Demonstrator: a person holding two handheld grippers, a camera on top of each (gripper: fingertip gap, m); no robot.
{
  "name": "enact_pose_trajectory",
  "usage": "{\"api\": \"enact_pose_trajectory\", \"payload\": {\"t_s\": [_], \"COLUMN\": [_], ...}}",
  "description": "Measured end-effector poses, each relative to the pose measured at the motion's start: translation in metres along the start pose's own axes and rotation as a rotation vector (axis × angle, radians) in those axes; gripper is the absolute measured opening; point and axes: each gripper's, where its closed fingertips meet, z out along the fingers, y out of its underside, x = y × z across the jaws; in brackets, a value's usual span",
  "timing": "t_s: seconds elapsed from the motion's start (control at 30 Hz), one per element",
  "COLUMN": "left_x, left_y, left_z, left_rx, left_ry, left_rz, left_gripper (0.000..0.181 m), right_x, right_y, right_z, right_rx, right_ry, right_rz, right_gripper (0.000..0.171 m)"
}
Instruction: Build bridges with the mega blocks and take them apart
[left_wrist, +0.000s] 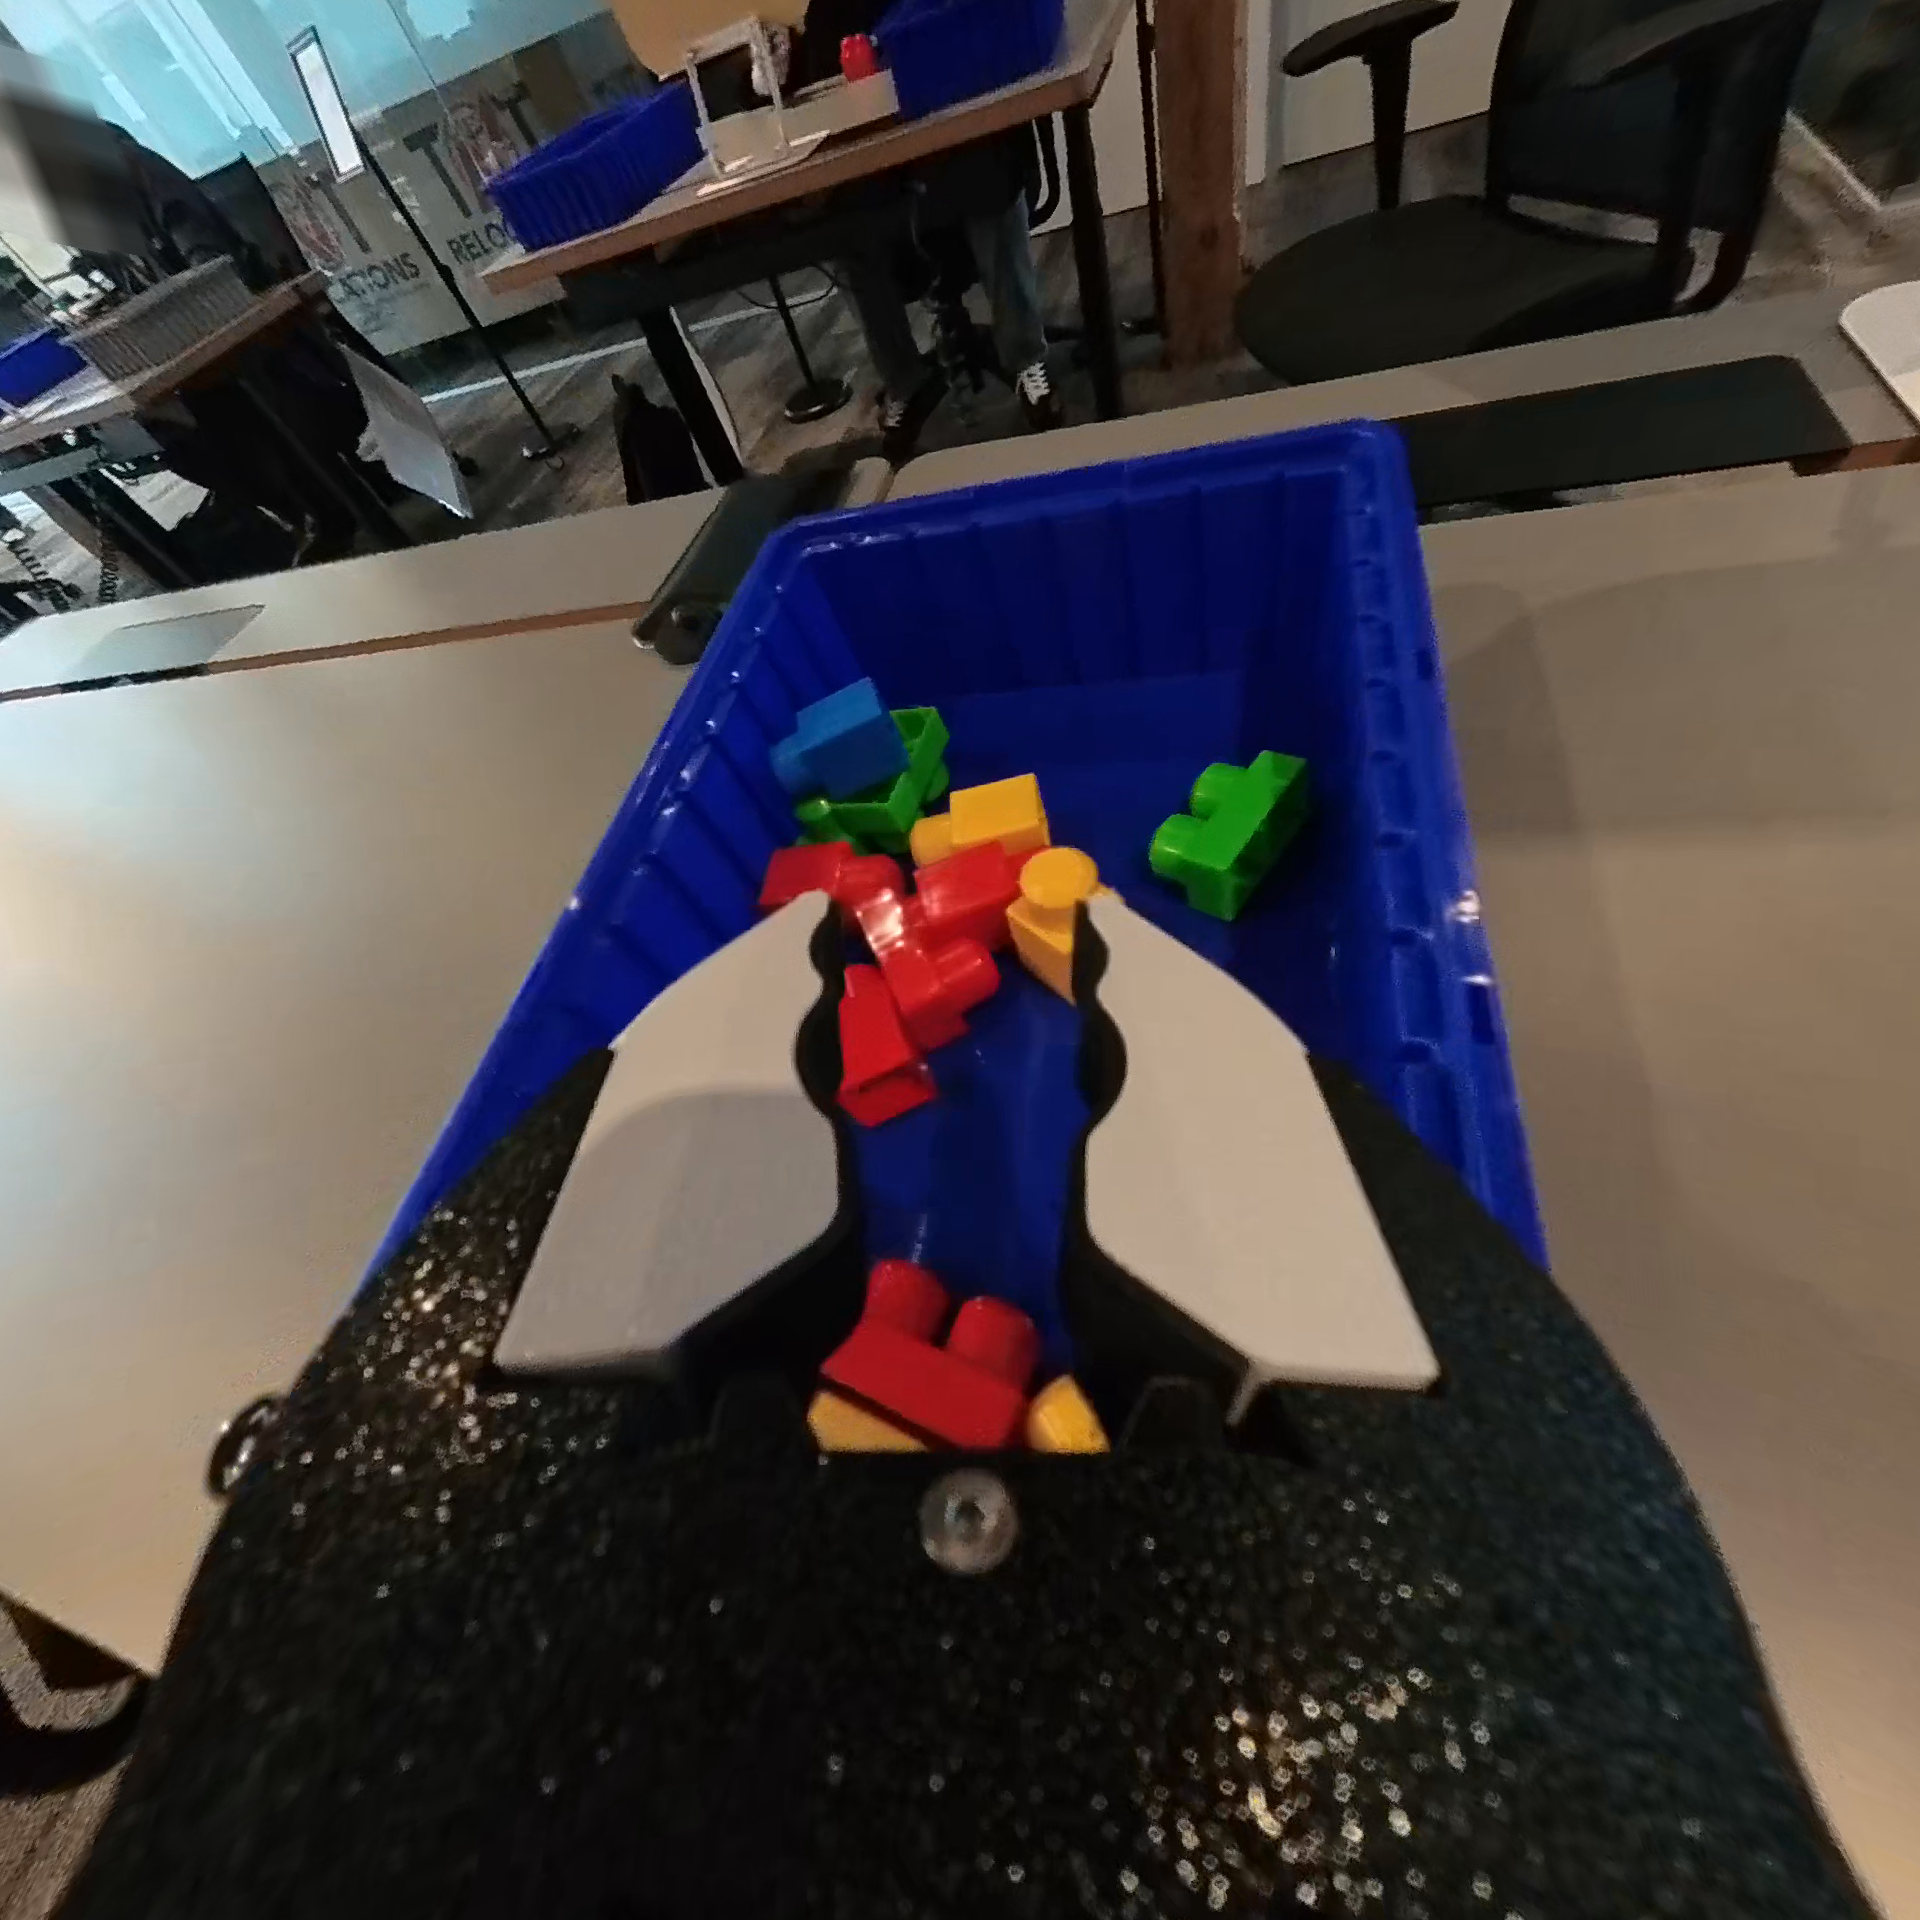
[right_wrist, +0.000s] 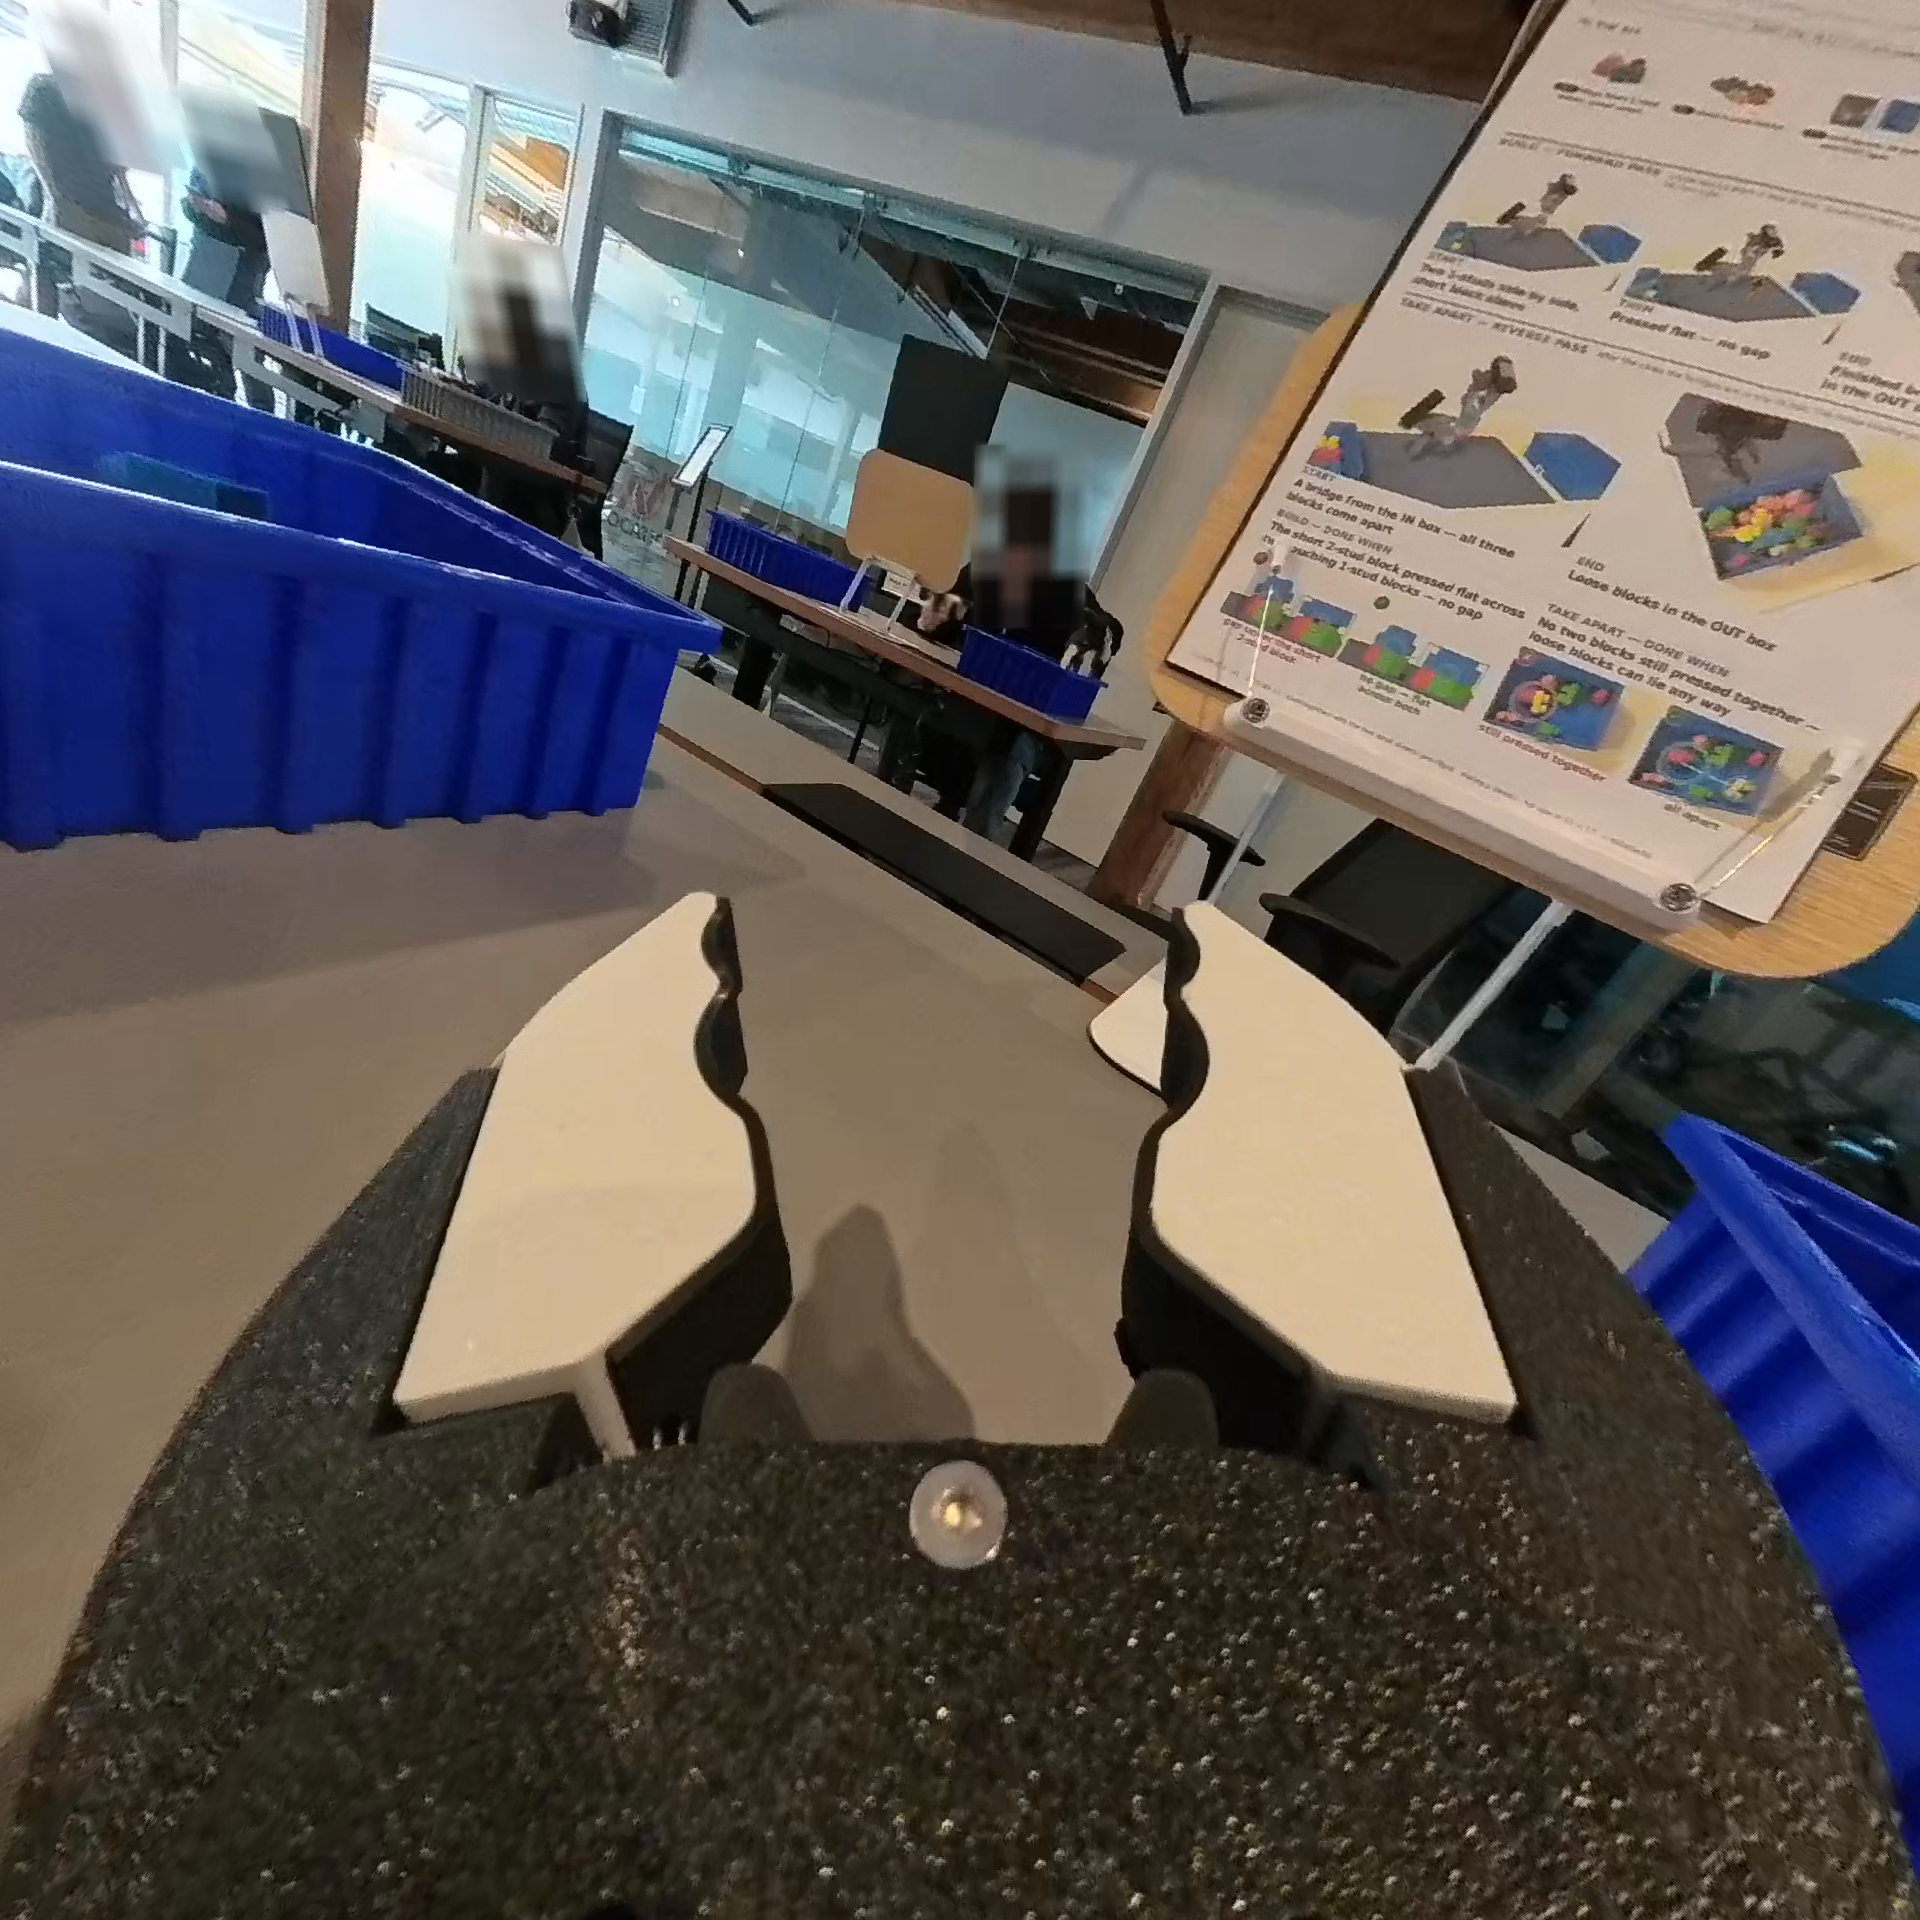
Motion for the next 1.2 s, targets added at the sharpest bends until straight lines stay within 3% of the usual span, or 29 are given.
{"api": "enact_pose_trajectory", "payload": {"t_s": [0.17, 0.3, 0.4, 0.8, 1.2], "left_x": [-0.011, 0.013, 0.029, 0.042, 0.044], "left_y": [0.0, 0.008, 0.023, 0.066, 0.087], "left_z": [0.021, 0.048, 0.07, 0.113, 0.127], "left_rx": [-0.054, -0.116, -0.197, -0.5, -0.677], "left_ry": [0.115, 0.334, 0.431, 0.5, 0.5], "left_rz": [0.066, 0.124, 0.197, 0.458, 0.541], "left_gripper": [0.051, 0.05, 0.06, 0.069, 0.058], "right_x": [-0.005, -0.008, -0.012, -0.026, -0.03], "right_y": [-0.001, -0.001, -0.001, -0.003, -0.007], "right_z": [0.0, 0.001, 0.002, 0.003, 0.002], "right_rx": [0.005, 0.003, 0.004, 0.013, 0.041], "right_ry": [-0.021, -0.038, -0.052, -0.116, -0.147], "right_rz": [-0.017, -0.025, -0.046, -0.091, -0.067], "right_gripper": [0.077, 0.077, 0.076, 0.075, 0.074]}}
